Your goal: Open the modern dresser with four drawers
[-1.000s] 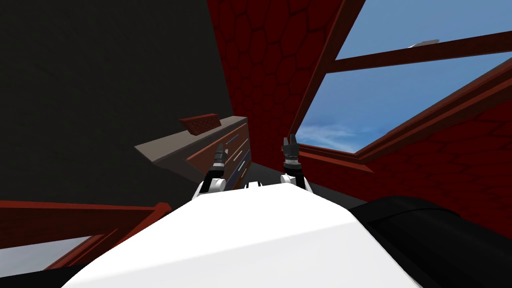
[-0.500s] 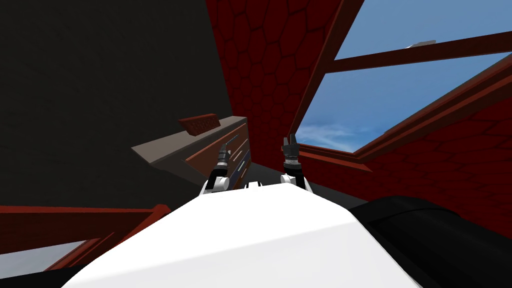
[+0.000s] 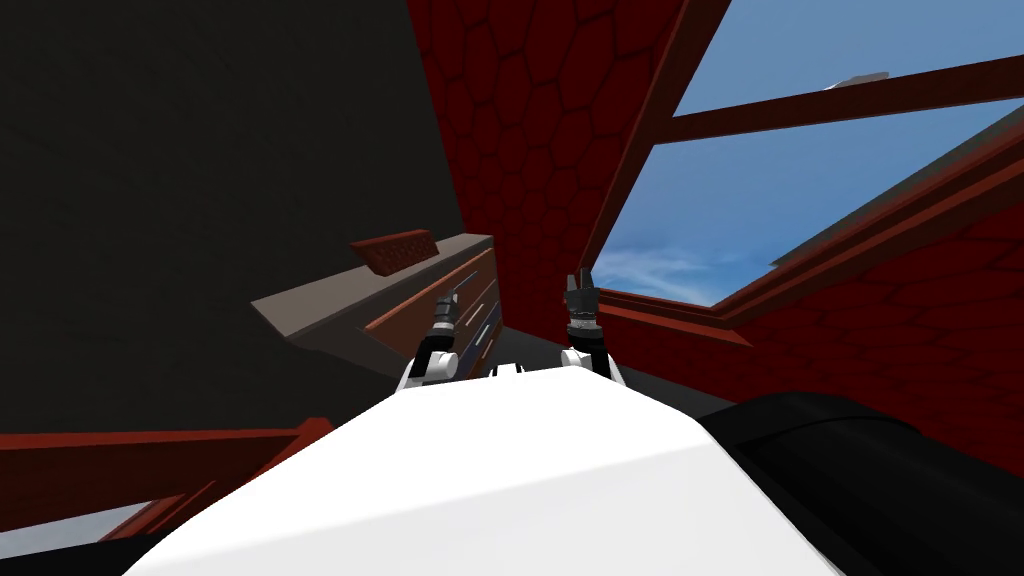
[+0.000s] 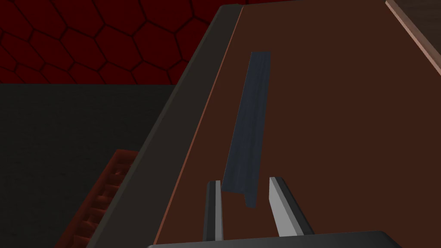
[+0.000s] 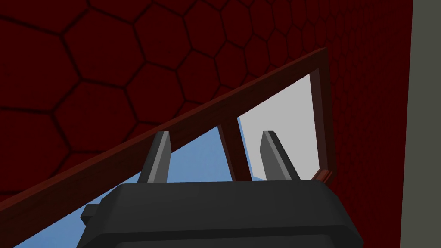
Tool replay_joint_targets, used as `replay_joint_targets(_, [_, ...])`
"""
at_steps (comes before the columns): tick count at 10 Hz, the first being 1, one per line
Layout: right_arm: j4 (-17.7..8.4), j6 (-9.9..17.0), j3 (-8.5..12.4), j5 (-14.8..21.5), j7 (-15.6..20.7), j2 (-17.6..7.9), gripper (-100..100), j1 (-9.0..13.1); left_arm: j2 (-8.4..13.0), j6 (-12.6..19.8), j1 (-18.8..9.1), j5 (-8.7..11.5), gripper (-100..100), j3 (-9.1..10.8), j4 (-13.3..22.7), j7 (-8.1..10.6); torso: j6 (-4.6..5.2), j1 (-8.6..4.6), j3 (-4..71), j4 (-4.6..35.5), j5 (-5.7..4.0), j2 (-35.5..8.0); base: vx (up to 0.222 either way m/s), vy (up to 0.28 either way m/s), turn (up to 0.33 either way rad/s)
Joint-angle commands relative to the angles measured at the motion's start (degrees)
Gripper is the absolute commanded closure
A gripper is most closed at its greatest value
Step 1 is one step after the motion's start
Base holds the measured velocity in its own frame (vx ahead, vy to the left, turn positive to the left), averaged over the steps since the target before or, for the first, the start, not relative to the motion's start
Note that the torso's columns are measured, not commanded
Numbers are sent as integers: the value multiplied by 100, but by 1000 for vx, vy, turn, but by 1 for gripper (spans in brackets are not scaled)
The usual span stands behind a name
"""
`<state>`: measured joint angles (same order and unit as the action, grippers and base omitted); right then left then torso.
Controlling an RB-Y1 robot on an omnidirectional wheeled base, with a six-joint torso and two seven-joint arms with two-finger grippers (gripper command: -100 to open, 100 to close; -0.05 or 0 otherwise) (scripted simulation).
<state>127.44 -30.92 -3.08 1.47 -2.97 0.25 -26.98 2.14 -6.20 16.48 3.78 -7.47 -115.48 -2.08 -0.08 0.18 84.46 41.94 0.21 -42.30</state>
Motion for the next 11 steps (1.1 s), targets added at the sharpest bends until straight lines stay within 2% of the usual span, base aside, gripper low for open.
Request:
replay_joint_targets(1, [0, 0, 0, 0, 0, 1, 0, 0, -35, 99, 39, -20, 100, -27, -56, -26, 0, -19, 18, 2, -7, 20, -64, -133, 19])
replay_joint_targets(4, [0, 0, -1, 0, 0, 2, 0, 0, -87, 248, 97, -50, 100, -67, -139, -65, 11, -24, 19, 6, -13, 22, -74, -165, 11])
replay_joint_targets(6, [0, 0, 0, 0, 0, 0, 0, 0, -91, 210, 94, -51, 100, -77, -162, -64, 9, 19, 29, 19, -9, 33, -40, -92, 4])
replay_joint_targets(9, [0, 0, -1, 0, 0, 1, 0, 0, -134, 257, 131, -79, 100, -117, -160, -94, 18, -32, 22, 8, -16, 26, -75, -159, 7])
replay_joint_targets(10, [0, 0, -2, 0, 0, 2, 0, 1, -127, 449, 180, -65, -100, -112, -491, -93, 19, -34, 25, 6, -17, 31, -28, -89, 5])
replay_joint_targets(11, [1, 0, 0, 0, 0, 0, 0, -1, -127, 449, 180, -65, -100, -112, -515, -93, 12, 6, 35, 14, -13, 44, 25, 2, -7])
